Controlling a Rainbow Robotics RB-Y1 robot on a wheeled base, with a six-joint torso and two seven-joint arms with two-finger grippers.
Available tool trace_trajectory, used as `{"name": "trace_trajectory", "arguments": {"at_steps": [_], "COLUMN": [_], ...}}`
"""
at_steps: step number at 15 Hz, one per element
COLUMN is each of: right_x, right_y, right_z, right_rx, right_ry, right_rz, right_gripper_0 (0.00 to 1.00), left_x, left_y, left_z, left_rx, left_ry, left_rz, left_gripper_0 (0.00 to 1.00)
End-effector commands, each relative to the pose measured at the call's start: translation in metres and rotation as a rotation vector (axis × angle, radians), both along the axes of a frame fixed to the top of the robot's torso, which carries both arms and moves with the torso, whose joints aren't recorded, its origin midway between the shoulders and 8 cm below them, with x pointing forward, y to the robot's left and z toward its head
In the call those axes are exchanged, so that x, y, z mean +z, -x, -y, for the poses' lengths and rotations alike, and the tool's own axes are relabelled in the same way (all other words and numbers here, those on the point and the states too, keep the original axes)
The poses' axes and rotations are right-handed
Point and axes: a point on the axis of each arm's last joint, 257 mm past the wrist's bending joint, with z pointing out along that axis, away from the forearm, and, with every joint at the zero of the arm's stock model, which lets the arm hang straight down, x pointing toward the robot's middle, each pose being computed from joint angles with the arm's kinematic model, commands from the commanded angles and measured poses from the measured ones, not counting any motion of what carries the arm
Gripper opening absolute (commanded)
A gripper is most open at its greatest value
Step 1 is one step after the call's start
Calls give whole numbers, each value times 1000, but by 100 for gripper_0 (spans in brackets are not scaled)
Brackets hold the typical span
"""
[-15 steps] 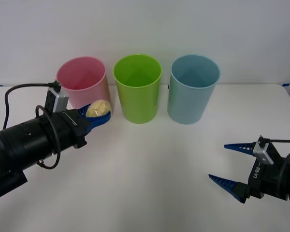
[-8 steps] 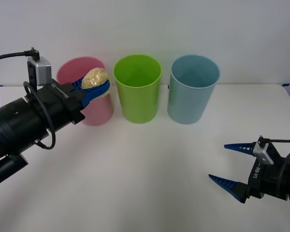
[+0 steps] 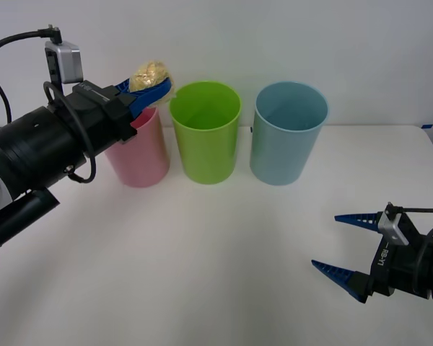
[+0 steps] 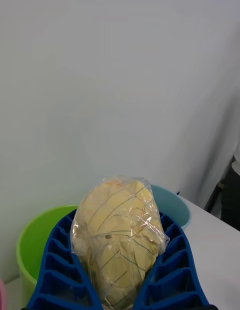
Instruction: Put cans in the blue bin and PET bottles in the pink bin and trash in the green bin.
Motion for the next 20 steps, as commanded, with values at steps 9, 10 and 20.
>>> {"name": "trace_trajectory", "arguments": {"at_steps": [9, 10, 20], "right_x": [0, 0, 0], "right_y": [0, 0, 0], "right_z": [0, 0, 0], "right_rx": [0, 0, 0], "right_ry": [0, 0, 0], "right_rz": [0, 0, 0], "right_gripper_0": [100, 100, 100], "left_x": [-11, -15, -50], "left_y": [-60, -66, -118], "left_z": [28, 30, 35], "left_rx": [-22, -20, 20], "left_ry": [-40, -49, -109], "left_rz": [-92, -106, -260], "left_gripper_0": [0, 0, 0]}}
